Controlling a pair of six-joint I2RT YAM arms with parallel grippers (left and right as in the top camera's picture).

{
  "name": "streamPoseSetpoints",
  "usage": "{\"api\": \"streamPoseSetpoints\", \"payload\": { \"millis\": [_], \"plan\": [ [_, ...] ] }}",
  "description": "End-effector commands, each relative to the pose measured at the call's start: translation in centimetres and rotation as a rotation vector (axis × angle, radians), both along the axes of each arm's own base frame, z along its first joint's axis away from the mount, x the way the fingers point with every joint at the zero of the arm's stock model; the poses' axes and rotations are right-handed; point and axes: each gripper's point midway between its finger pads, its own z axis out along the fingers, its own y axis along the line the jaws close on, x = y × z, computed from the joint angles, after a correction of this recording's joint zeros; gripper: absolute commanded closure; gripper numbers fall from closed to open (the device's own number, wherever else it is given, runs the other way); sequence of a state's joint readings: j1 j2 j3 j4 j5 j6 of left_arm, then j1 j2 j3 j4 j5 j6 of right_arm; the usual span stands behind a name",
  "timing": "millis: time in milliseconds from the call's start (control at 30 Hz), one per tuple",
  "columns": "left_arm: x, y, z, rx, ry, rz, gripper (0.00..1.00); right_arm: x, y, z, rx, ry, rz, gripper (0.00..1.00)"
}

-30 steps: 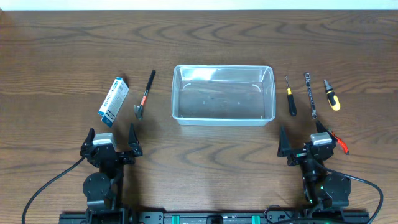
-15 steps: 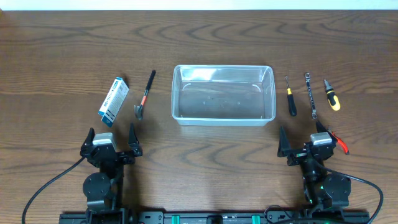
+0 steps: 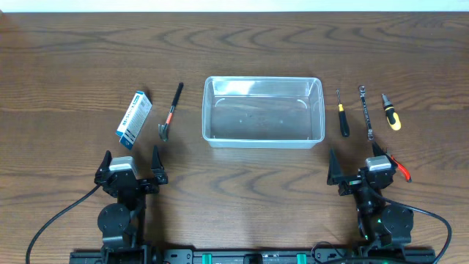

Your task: Pack container

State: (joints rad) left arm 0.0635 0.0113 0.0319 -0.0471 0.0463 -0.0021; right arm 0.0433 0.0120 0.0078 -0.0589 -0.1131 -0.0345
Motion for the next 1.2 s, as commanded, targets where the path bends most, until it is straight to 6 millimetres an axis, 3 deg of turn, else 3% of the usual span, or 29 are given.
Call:
{"api": "streamPoseSetpoints", "payload": {
  "millis": [0,100,200,467,600,767,933,1033,1167],
  "plan": [
    [0.0,-0.1,-1.8,0.006,0.046,-0.008,0.02,-0.1,0.4,0.0,-0.004,-0.003,0.019,0.01],
    [0.0,-0.1,-1.8,0.006,0.046,-0.008,0.02,-0.1,0.4,0.4,-0.002,-0.021,0.019,0.01],
    [0.0,-0.1,-1.8,0.006,0.046,-0.008,0.02,-0.1,0.8,2.4,0.086,-0.082,0.043,0.01],
    [0.0,-0.1,-1.8,0.006,0.046,-0.008,0.02,-0.5,-1.9,8.7,0.159,-0.186,-0.108,0.01],
    [0.0,-0.1,-1.8,0.006,0.046,-0.008,0.02,0.0,-2.6,13.2,0.154,-0.165,-0.151,0.01],
    [0.0,-0.1,-1.8,0.006,0.046,-0.008,0.02,3.0,-2.4,18.2,0.052,-0.015,-0.157,0.01],
    [0.0,-0.1,-1.8,0.006,0.046,-0.008,0.02,6.7,-2.8,21.1,-0.047,0.234,-0.167,0.01],
    [0.0,-0.1,-1.8,0.006,0.046,-0.008,0.02,8.7,-3.7,21.1,-0.075,0.418,-0.190,0.01],
    [0.0,-0.1,-1.8,0.006,0.046,-0.008,0.02,10.5,-5.4,19.6,-0.140,0.654,-0.204,0.01]
  ]
}}
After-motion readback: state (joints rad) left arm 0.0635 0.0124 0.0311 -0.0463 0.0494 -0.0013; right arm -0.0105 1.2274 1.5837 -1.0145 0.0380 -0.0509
